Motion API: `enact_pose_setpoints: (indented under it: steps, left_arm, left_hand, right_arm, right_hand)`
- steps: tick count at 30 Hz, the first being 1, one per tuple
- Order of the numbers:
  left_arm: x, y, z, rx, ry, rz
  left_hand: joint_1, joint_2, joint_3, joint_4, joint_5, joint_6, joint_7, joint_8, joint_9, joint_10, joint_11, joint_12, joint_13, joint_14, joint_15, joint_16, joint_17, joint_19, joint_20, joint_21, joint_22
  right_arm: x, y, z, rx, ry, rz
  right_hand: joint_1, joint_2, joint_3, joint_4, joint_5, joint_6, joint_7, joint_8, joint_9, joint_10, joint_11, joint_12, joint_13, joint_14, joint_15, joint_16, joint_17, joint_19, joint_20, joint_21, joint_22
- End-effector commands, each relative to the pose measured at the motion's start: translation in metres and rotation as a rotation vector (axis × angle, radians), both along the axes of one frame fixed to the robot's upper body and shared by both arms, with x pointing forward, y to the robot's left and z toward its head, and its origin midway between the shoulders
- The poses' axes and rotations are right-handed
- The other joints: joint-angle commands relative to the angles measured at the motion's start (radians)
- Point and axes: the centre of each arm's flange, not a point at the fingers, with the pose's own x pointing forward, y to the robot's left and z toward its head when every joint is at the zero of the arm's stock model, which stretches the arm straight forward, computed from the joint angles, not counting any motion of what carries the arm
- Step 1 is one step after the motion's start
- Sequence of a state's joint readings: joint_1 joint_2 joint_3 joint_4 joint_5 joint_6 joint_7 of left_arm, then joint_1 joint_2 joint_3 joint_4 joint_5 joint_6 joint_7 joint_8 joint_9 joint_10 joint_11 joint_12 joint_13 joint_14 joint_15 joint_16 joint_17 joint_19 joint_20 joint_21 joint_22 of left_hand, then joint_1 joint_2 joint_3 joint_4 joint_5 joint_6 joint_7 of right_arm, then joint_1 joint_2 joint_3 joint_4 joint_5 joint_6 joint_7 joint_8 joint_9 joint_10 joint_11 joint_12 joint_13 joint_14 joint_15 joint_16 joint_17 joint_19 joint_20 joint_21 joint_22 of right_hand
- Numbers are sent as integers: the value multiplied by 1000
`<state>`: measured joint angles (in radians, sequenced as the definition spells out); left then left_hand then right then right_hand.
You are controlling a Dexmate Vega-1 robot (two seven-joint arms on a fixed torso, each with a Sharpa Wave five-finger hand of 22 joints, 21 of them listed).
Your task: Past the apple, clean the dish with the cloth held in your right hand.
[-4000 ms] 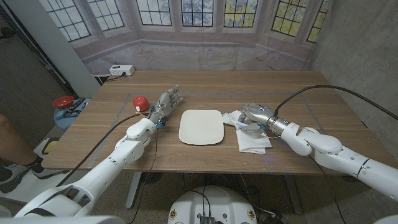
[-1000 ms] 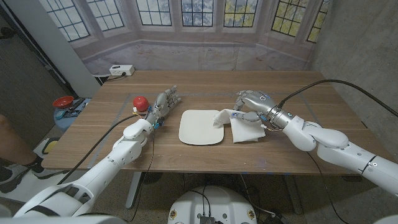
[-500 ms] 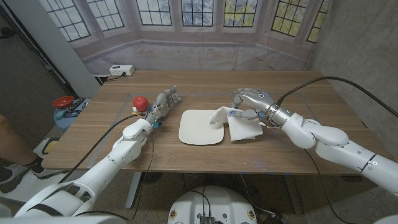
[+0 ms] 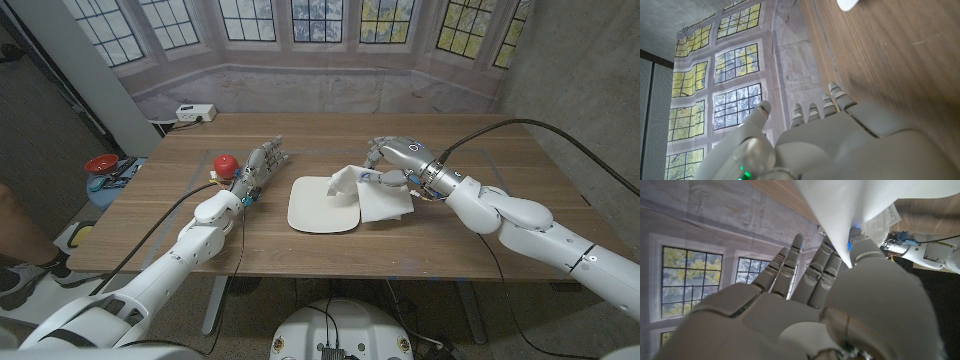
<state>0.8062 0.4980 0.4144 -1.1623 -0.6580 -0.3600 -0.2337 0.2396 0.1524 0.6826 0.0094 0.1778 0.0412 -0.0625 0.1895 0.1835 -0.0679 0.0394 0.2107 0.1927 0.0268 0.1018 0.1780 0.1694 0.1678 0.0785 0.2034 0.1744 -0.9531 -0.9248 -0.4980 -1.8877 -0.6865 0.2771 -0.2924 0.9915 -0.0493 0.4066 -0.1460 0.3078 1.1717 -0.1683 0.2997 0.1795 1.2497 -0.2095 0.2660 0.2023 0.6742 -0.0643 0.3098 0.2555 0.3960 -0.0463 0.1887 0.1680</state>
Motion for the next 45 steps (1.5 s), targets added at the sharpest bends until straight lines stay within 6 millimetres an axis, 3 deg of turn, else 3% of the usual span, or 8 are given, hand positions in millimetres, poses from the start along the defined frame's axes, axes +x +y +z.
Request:
enact_pose_setpoints:
  steps: [1, 32, 45]
  left_arm:
    - [-7, 3, 0, 2, -15, 12]
    - [-20, 9, -3, 17, -31, 37]
    - [-20, 9, -1, 36, -31, 32]
  left_hand:
    - [3, 1, 1, -3, 3, 5, -3, 6, 4, 2, -3, 4, 5, 4, 3, 0, 2, 5, 5, -2, 4]
    - [5, 1, 1, -10, 3, 9, -7, 4, 4, 3, -4, 4, 5, 3, 4, 0, 2, 6, 5, -2, 4]
    - [7, 1, 0, -15, 3, 10, -8, 3, 4, 3, -4, 4, 5, -2, -3, -2, 1, 5, 5, -2, 4]
  right_arm:
    - [2, 16, 2, 29, 24, 68]
    - [31, 65, 8, 44, 53, 202]
    - [50, 81, 2, 39, 89, 216]
  right_hand:
    - [-3, 9, -9, 1, 5, 55, -44, 2, 4, 6, -4, -3, 3, -2, -156, -1, 3, -6, -22, -2, 0]
    - [-3, 13, -23, 4, -1, 56, -46, -10, 5, 2, -5, -12, 4, -13, -152, -6, 7, -14, -18, -3, 0]
    - [-2, 17, -30, 4, -4, 56, -46, -16, 5, -1, -5, -16, 4, -16, -151, -5, 10, -15, -17, -2, 0]
